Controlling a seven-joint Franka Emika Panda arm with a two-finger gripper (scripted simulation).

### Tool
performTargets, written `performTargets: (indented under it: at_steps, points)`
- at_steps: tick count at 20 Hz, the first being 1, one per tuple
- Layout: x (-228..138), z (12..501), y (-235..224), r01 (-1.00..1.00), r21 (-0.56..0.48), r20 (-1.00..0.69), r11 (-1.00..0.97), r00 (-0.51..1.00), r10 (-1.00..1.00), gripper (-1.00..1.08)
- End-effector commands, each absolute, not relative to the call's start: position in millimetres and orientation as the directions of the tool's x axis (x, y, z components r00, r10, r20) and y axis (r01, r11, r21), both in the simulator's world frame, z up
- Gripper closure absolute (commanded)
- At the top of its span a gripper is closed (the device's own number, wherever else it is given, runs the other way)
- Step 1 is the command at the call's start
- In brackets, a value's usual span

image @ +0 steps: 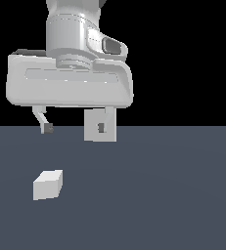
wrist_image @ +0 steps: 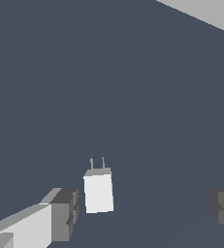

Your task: Plug the charger into the wall socket.

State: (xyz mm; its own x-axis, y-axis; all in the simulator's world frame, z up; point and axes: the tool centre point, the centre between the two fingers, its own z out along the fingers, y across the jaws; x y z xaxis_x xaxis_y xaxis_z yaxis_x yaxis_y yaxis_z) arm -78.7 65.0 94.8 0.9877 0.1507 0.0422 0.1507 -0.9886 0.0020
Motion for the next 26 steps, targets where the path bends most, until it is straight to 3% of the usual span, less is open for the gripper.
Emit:
performTargets:
  at_steps: [1,10,26]
  points:
    - [-89.8,84.5,75.1,0.178,0.000,0.049,-0.984,0.983,0.178,-0.92]
    - [-110.6,63.8,93.8,0.228,-0.001,0.059,-0.974,0.972,0.228,-0.92]
    - [-112.1,31.6,94.4,0.231,0.000,0.059,-0.973,0.971,0.230,-0.92]
